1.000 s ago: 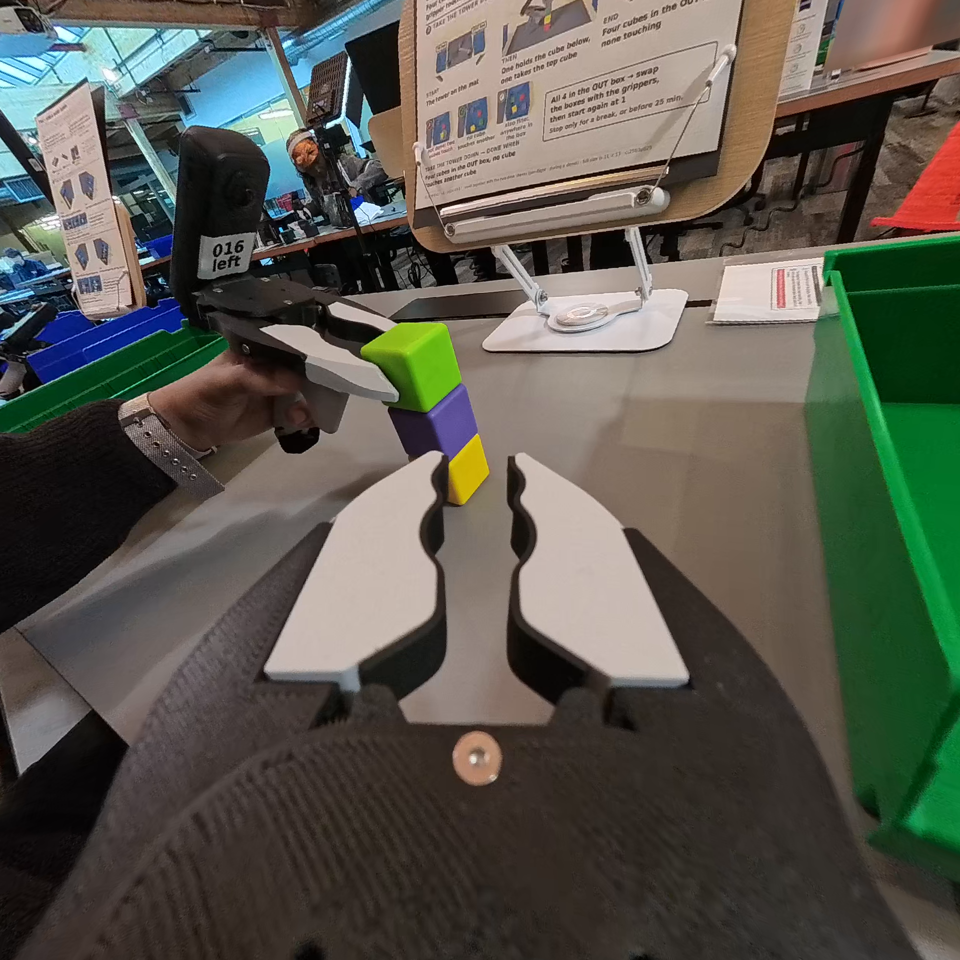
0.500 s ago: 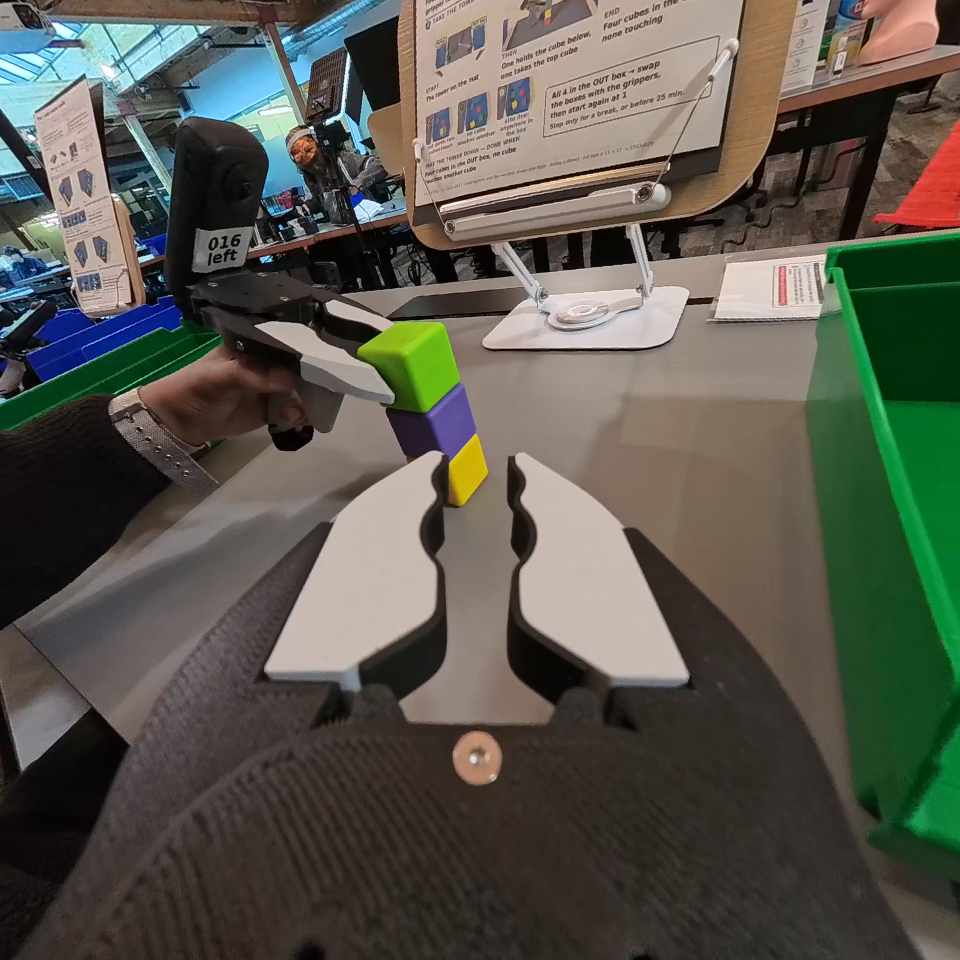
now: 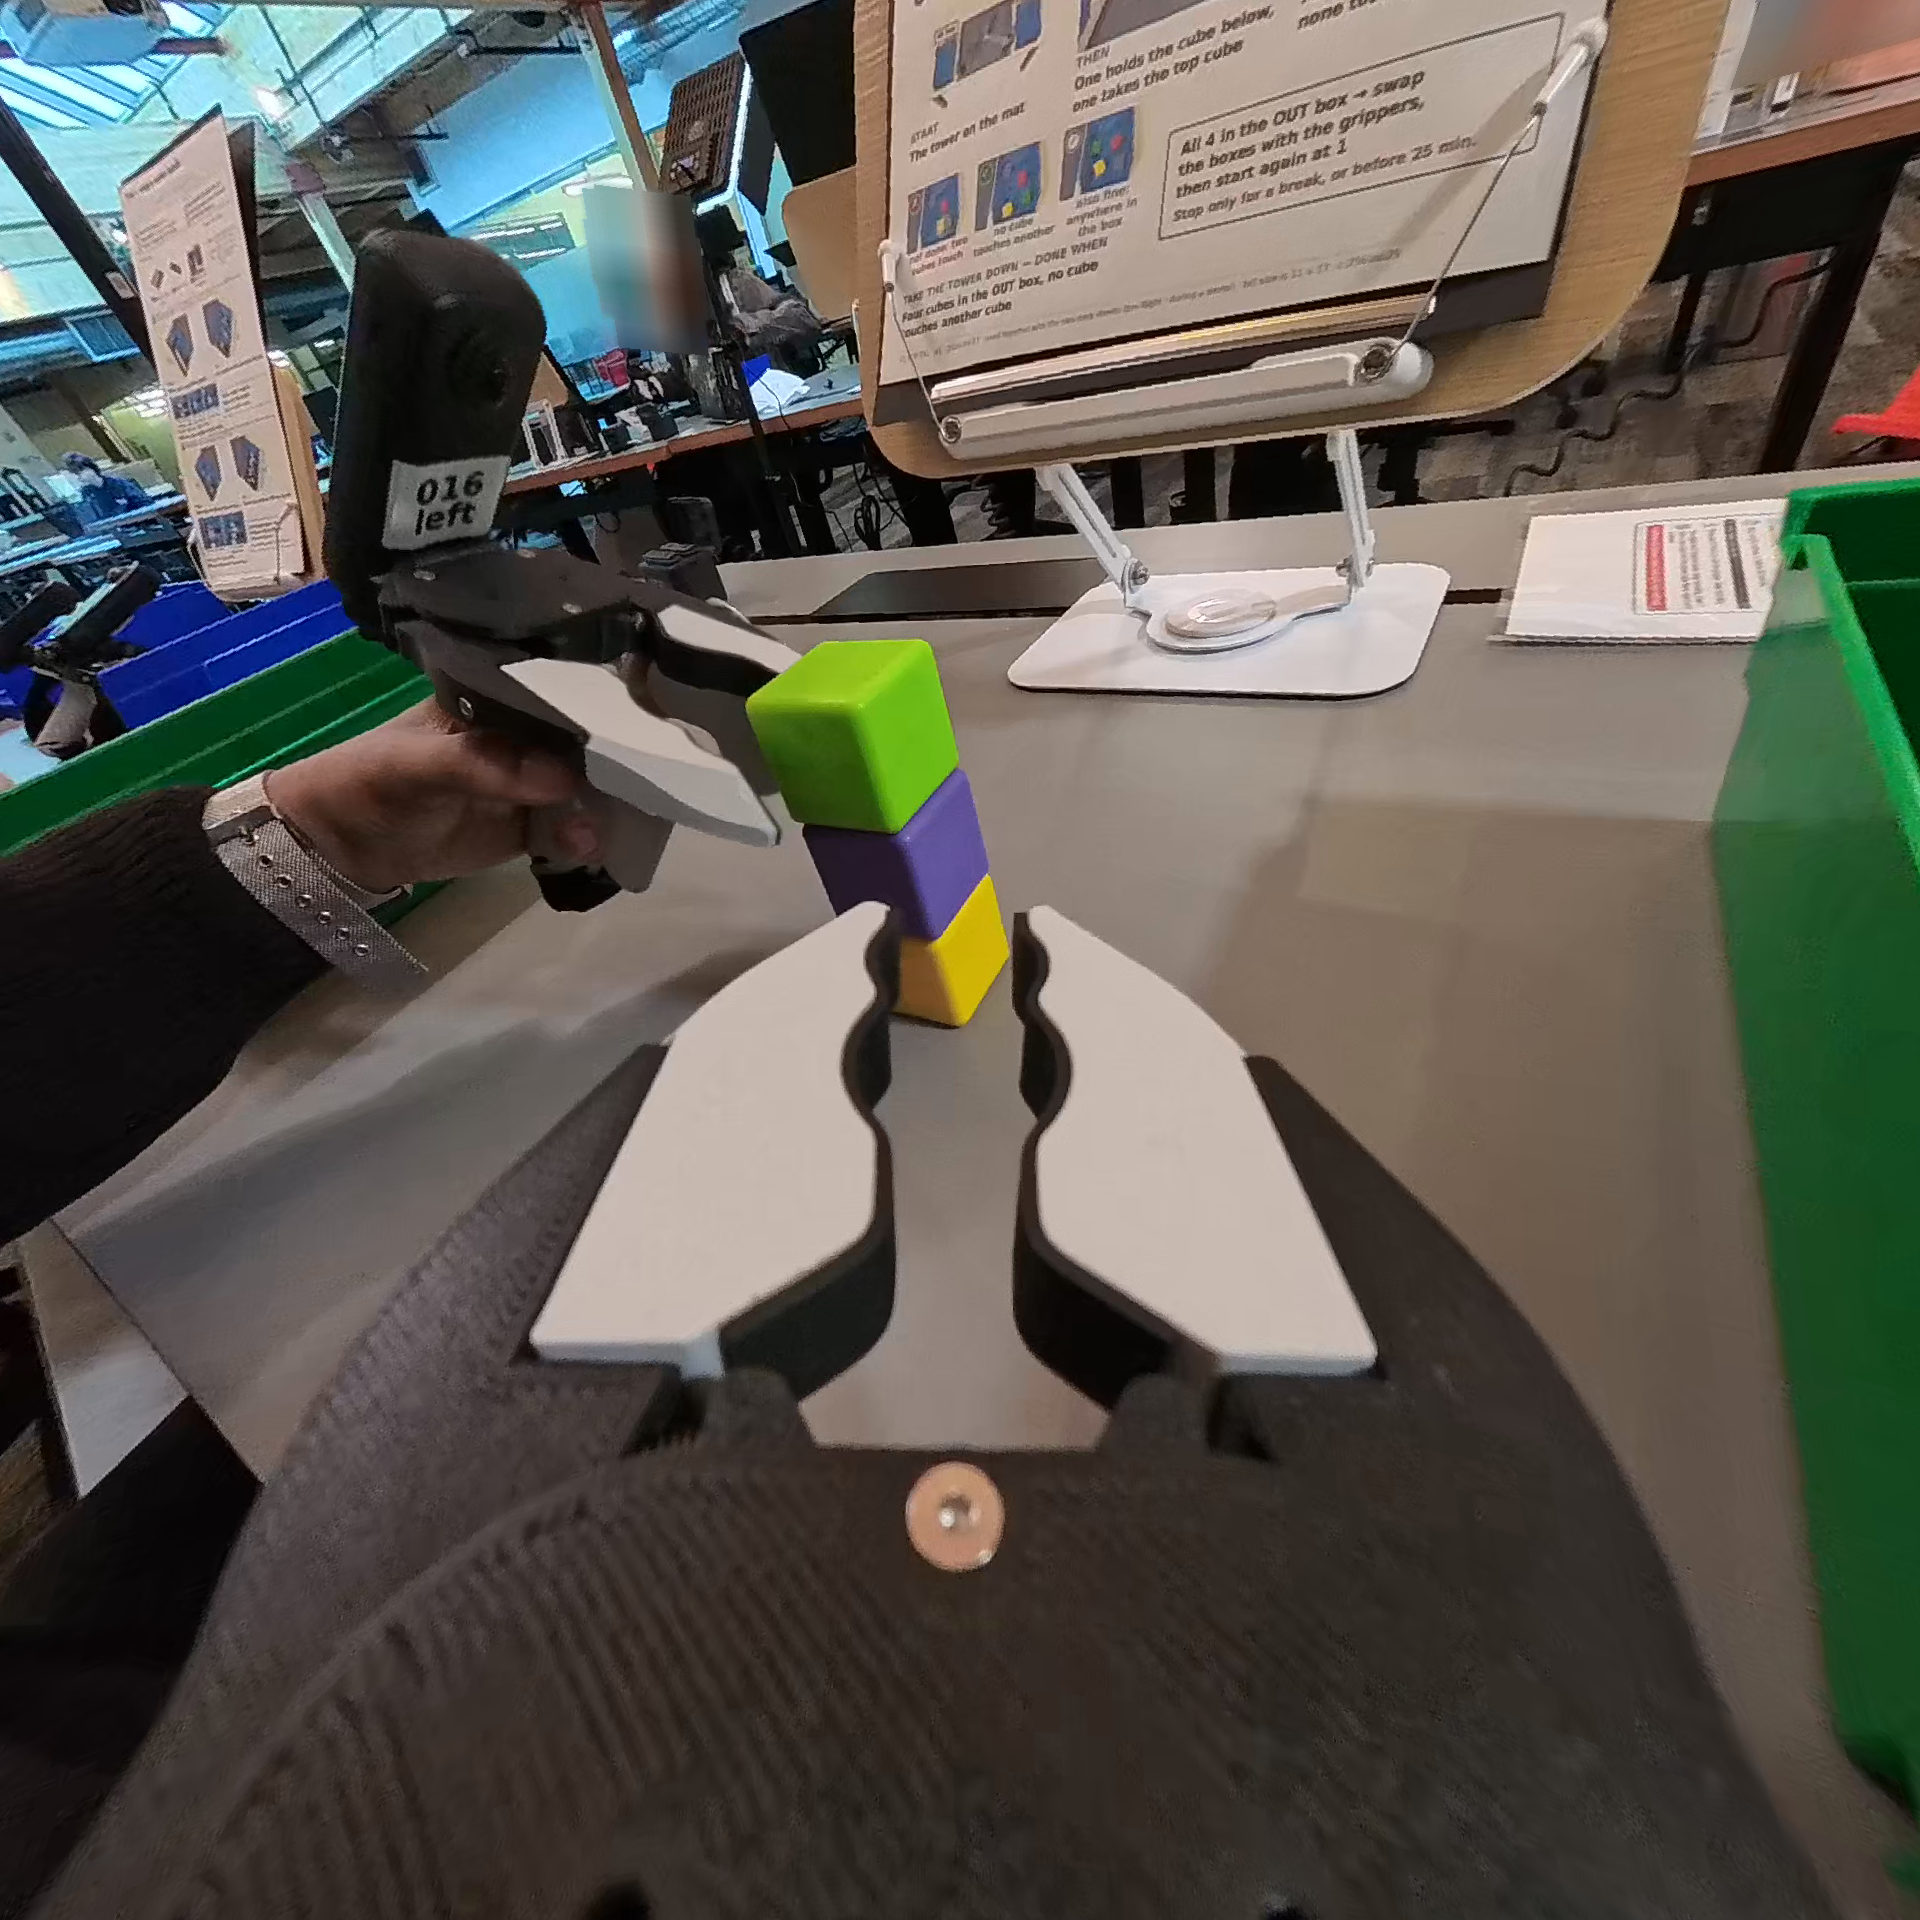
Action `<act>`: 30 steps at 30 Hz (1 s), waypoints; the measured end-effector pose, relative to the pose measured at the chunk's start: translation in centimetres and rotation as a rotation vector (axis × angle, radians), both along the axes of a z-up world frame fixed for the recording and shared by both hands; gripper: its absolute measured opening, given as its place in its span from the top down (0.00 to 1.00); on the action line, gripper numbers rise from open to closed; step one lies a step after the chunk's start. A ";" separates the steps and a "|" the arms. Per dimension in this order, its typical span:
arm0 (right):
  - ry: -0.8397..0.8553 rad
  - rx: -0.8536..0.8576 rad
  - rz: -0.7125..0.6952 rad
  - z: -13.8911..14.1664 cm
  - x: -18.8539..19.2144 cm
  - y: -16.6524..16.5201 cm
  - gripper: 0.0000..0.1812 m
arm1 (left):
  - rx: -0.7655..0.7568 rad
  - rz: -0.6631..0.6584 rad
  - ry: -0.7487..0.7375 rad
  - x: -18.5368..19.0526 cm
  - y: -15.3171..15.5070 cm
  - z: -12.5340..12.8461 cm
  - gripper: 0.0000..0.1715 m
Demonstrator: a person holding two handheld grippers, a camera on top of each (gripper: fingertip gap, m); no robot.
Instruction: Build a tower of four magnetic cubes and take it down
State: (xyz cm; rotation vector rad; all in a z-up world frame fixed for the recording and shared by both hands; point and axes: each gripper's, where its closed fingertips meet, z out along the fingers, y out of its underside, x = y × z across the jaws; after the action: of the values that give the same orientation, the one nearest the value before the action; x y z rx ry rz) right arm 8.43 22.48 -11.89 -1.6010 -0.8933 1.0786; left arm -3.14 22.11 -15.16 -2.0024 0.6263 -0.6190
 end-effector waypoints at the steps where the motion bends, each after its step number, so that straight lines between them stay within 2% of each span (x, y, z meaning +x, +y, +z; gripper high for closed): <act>1: -0.004 -0.002 -0.001 -0.1 -0.1 0.0 0.89 | -0.007 0.013 0.000 -0.2 0.0 -0.3 0.58; 8: -0.050 -0.001 -0.038 -1.0 -1.2 0.9 0.97 | -0.111 0.041 0.008 -0.1 -0.3 -3.5 0.52; 11: -0.045 0.019 -0.059 -0.9 -2.2 1.6 1.00 | -0.152 0.065 -0.017 0.8 0.2 -4.0 0.50; 17: -0.076 0.048 -0.015 -1.8 -6.2 2.5 1.00 | -0.228 0.085 0.136 0.3 0.0 -7.7 0.50; 20: -0.102 -0.038 0.006 -3.0 -8.1 2.8 1.00 | -0.227 0.062 0.061 0.7 0.0 -7.0 0.50; 23: -0.121 -0.215 0.018 -4.6 -9.2 3.1 1.00 | -0.220 0.083 -0.001 0.9 0.3 -6.3 0.56; 26: -0.134 -0.338 -0.005 -6.0 -8.8 3.7 1.00 | -0.218 0.085 0.034 0.9 0.3 -6.6 0.59; 30: -0.105 -0.379 -0.005 -6.0 -8.6 4.2 1.00 | -0.228 0.074 0.077 1.2 0.2 -7.1 0.60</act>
State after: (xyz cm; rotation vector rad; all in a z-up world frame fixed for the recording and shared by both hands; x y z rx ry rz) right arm -0.20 26.73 -17.85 -1.9854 -0.7833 1.2221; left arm -1.91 22.33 -22.31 -2.2605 0.5447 -0.5923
